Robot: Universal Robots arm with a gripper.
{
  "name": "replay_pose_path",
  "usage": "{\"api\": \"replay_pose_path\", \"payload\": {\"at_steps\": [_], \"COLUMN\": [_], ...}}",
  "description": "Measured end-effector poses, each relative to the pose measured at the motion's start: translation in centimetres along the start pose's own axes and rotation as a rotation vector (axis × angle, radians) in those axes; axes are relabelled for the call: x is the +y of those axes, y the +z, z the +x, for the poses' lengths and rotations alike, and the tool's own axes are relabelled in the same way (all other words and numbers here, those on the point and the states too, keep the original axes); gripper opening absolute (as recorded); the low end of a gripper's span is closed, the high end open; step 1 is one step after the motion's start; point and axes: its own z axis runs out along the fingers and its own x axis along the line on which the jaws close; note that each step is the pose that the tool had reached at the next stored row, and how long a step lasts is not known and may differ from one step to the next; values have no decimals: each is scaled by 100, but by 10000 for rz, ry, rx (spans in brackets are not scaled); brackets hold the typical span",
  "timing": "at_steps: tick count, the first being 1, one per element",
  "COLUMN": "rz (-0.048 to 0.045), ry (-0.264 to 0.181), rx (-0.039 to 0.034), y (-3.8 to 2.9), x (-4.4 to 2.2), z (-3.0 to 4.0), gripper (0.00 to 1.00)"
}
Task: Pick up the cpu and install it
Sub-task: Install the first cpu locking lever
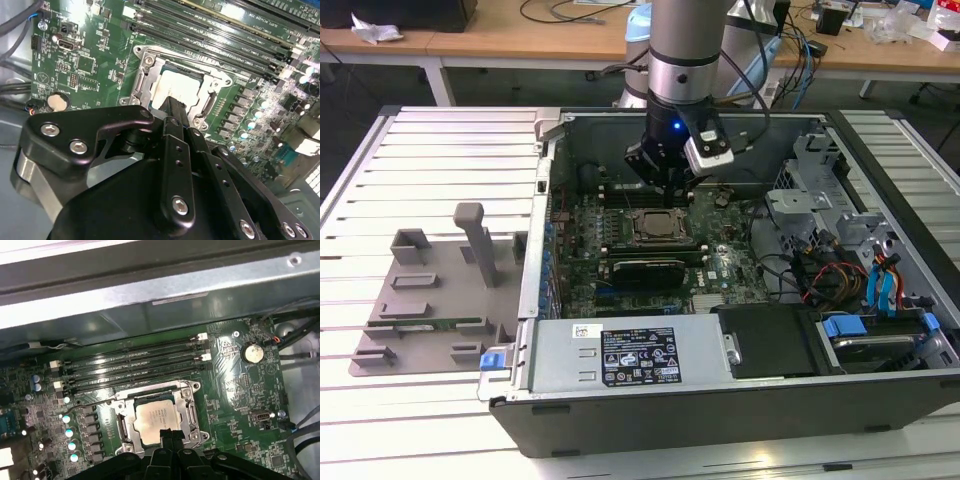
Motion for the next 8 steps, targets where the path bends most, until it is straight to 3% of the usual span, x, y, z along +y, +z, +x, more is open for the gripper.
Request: {"api": "replay_pose_path", "payload": {"at_steps": [8], "rz": [-33], "ry": [-1078], "rx": [-12], "y": [0], "x": [0], "z": [0], "gripper": [11]}}
